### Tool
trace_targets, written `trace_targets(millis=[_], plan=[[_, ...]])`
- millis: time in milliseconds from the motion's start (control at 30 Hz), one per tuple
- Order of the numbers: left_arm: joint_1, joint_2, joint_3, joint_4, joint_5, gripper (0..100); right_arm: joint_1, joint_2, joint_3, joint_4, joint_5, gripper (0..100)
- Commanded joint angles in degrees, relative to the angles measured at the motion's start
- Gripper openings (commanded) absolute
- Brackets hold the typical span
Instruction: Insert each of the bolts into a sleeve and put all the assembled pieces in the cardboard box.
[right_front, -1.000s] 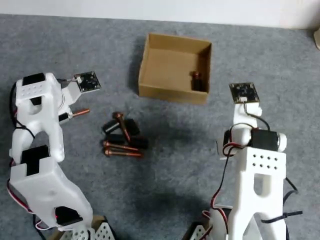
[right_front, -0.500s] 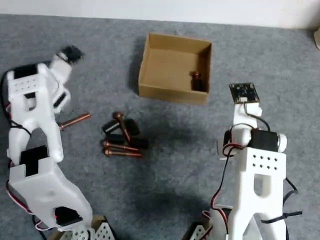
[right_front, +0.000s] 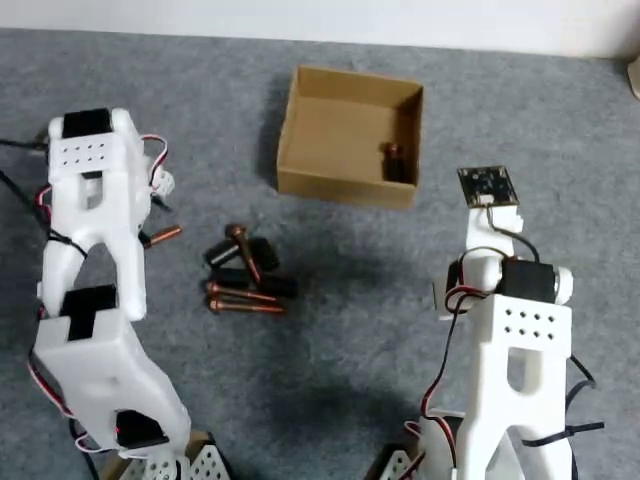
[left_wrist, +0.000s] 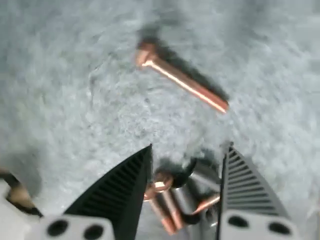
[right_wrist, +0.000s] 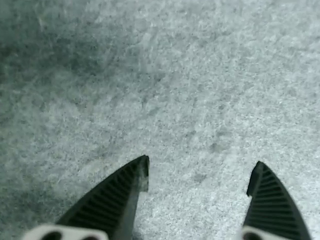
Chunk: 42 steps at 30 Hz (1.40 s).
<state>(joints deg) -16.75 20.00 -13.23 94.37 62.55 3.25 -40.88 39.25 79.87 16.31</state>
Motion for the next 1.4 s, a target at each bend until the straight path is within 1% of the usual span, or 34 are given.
trace_targets(millis=[0, 167, 300, 467, 633, 733, 767, 833, 933, 1100, 1233, 1367], plan=[[0.9, 1.9, -0.2, -2.4, 5.2, 21, 0.7, -1.2, -0.1, -1.5, 0.6, 29.6], [-0.2, 10.2, -0.7, -5.9, 7.9, 21, -0.4, -1.2, -0.1, -1.5, 0.4, 29.6], [-0.9, 15.3, -0.7, -8.7, 10.5, 21, -5.8, -1.2, -0.1, -1.5, 0.3, 29.6], [-2.1, 15.7, -2.9, -8.9, 12.8, 21, -12.2, -1.0, -0.1, -4.4, 0.3, 29.6], [-2.1, 15.2, -5.1, -8.9, 12.7, 21, -12.8, -0.7, -0.1, -5.6, 0.3, 29.6], [-0.7, 15.2, -6.7, -6.6, 12.1, 21, -12.6, -0.7, 0.0, -5.4, 0.3, 29.6], [0.0, 15.2, -8.0, -5.1, 10.9, 21, -12.5, -0.7, 0.0, -5.4, 0.3, 29.6], [1.2, 15.2, -11.3, -0.5, 9.9, 21, -12.5, -0.8, 0.0, -5.3, 0.3, 29.6], [1.8, 15.2, -16.9, 5.7, 11.3, 21, -12.5, -0.9, 0.0, -5.3, 0.3, 29.6], [-0.3, 15.2, -21.7, 6.2, 11.9, 21, -12.5, -1.2, 1.0, -5.3, 0.3, 29.6], [-3.3, 16.0, -20.9, 6.1, 16.8, 21, -12.5, -1.2, 5.5, -8.4, 0.3, 29.6], [-4.1, 19.4, -18.9, 6.3, 17.1, 21, -12.5, -1.2, 8.8, -10.7, 0.3, 29.6]])
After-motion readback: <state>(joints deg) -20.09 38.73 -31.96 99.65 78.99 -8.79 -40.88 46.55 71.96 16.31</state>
